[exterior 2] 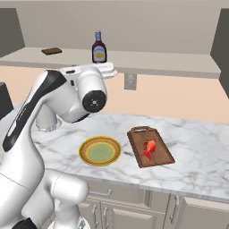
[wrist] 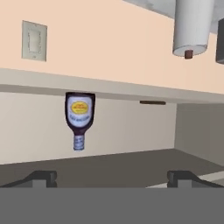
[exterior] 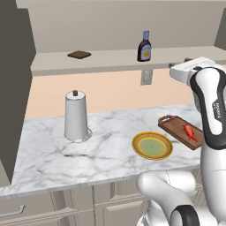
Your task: Pick the fish from the plate and place it on the cutting board. Then pick the condiment bottle from the cabinet and place it next to the cutting board.
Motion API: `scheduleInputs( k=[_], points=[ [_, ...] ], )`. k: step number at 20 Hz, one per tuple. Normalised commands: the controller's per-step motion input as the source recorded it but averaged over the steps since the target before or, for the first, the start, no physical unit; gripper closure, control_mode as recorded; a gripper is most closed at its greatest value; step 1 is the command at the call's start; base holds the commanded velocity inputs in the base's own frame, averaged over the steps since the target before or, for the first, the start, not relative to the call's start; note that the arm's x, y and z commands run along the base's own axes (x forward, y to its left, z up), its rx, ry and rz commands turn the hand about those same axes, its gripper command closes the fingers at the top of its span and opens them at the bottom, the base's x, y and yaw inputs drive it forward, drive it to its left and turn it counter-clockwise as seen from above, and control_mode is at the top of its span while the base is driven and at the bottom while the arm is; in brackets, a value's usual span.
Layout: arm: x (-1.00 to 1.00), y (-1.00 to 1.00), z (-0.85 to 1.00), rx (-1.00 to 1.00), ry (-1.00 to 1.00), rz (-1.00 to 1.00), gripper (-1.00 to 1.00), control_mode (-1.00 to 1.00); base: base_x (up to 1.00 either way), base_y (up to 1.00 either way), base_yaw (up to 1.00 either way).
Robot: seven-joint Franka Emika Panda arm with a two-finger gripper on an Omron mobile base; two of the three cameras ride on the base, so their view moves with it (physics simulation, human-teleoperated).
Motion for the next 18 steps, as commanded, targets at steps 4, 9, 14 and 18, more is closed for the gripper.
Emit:
scheduleInputs(
  k=[4,9,14,18],
  points=[
    [0.08,0.12,0.09,0.0,0.01,-0.01,-1.0,-1.0,0.0,0.0,0.0],
    [0.09,0.13,0.09,0.01,0.01,-0.01,-1.0,-1.0,0.0,0.0,0.0],
    [0.08,0.04,0.03,0.01,0.01,-0.02,-1.0,-1.0,0.0,0.0,0.0],
    [0.1,0.0,0.01,0.01,0.01,-0.01,-1.0,-1.0,0.0,0.0,0.0]
  ],
)
